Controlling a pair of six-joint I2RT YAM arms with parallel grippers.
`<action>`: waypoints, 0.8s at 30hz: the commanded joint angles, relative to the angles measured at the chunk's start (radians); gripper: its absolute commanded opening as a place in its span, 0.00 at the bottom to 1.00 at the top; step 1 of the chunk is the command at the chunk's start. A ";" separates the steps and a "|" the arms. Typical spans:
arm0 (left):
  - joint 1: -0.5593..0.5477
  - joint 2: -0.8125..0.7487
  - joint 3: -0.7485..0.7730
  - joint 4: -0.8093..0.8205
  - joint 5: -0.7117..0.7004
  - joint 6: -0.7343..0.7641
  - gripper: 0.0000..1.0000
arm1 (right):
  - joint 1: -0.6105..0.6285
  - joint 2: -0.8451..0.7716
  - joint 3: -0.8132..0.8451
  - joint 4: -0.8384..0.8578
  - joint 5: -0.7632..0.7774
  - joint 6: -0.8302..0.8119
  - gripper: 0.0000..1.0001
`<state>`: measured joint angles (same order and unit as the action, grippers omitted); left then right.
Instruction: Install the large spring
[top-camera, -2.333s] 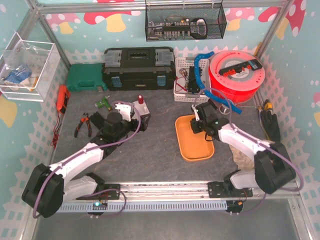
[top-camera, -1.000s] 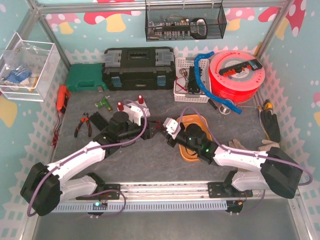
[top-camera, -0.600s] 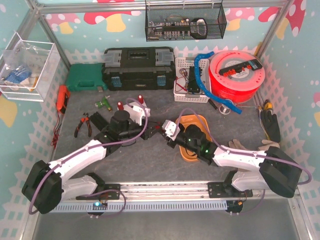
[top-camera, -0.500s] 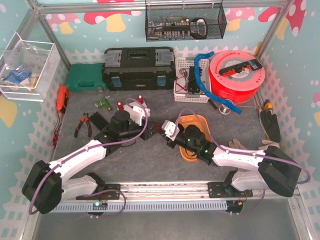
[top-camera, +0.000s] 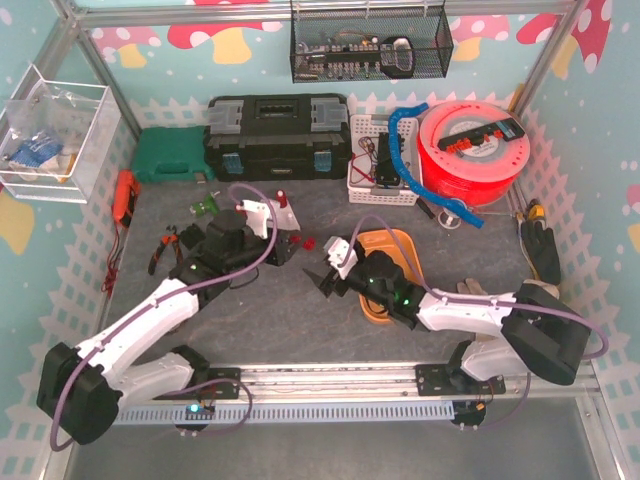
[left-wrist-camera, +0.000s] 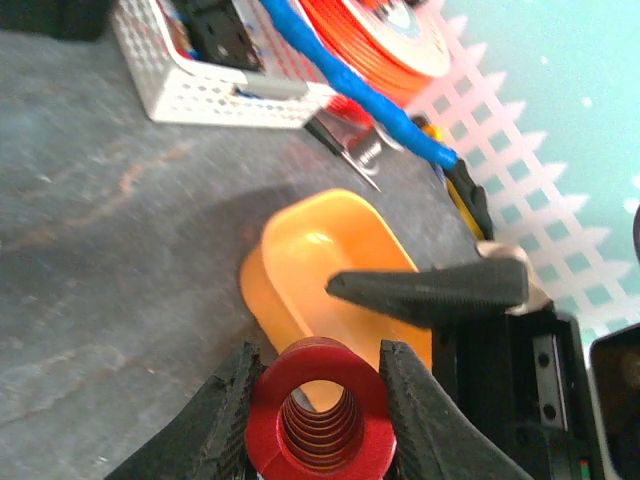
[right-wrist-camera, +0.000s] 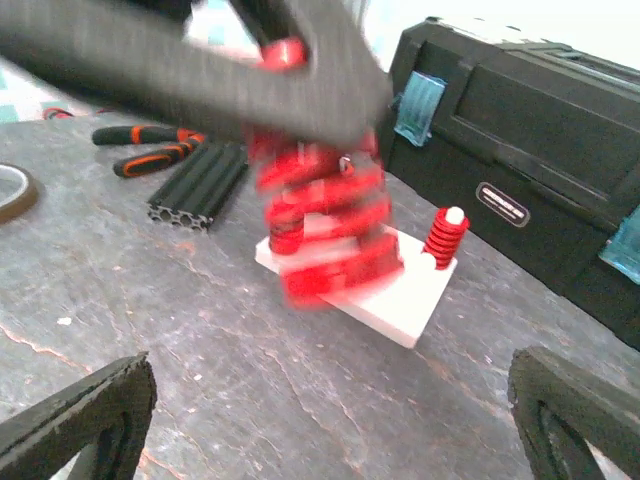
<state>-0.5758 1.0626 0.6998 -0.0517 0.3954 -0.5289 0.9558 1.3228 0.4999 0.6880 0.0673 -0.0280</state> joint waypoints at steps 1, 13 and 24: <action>0.026 -0.039 0.088 -0.101 -0.135 0.036 0.00 | 0.001 0.005 -0.051 0.082 0.092 0.135 0.97; 0.044 -0.010 0.160 -0.209 -0.408 0.074 0.00 | 0.001 -0.099 -0.203 0.179 0.295 0.296 0.99; 0.029 0.129 0.282 -0.259 -0.497 0.115 0.00 | 0.001 -0.127 -0.143 -0.037 0.517 0.316 0.99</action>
<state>-0.5392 1.1675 0.8921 -0.2985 -0.0395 -0.4568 0.9558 1.2236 0.3237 0.7212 0.4793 0.2722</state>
